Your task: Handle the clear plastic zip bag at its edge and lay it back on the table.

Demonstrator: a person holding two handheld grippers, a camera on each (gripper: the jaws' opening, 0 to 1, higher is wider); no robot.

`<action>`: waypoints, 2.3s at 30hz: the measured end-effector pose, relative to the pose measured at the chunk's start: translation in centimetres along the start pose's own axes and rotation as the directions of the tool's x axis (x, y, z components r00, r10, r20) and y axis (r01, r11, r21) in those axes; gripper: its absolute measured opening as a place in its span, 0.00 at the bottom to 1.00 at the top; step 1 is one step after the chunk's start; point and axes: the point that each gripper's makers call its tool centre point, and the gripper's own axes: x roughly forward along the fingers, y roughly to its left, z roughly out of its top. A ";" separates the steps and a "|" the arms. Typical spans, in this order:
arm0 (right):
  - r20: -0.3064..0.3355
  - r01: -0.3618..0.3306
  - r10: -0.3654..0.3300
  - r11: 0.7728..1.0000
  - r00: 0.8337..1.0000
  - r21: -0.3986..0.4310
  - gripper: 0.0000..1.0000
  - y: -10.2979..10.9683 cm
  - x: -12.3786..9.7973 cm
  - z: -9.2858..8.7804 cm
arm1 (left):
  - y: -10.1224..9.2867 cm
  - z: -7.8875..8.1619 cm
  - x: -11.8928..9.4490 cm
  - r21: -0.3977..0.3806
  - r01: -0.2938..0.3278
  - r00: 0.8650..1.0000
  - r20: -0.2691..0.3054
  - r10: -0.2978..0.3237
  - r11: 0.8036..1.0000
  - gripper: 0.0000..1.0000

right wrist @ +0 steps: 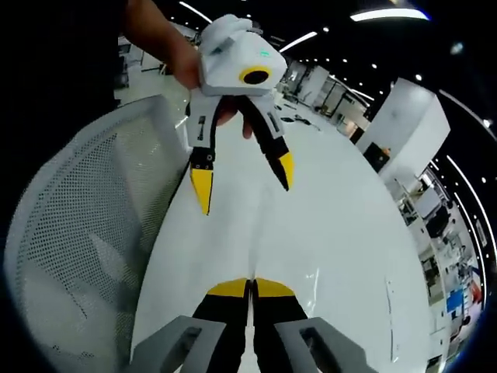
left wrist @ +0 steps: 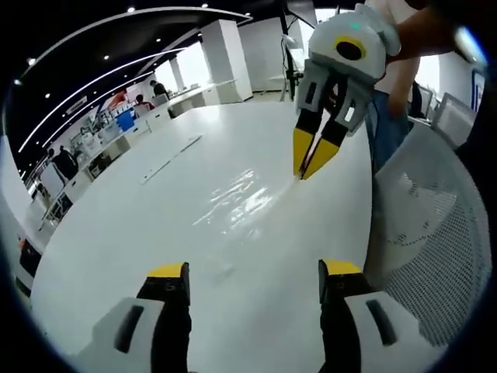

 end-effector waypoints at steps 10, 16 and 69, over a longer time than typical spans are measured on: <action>0.025 0.007 -0.006 0.999 1.000 -0.051 0.00 0.0 -1.0 0.5 | 0.0 -0.4 0.3 0.048 0.012 1.000 -0.021 -0.011 0.999 0.58; 0.041 0.026 -0.023 0.996 0.999 -0.091 0.00 -0.3 -1.4 0.8 | 0.2 -0.4 0.3 0.062 0.013 1.000 -0.017 -0.012 0.998 0.52; 0.067 0.005 -0.013 0.994 0.998 0.107 0.09 -0.4 0.7 2.4 | -0.5 0.7 0.5 0.242 0.091 0.996 -0.021 -0.088 0.966 0.00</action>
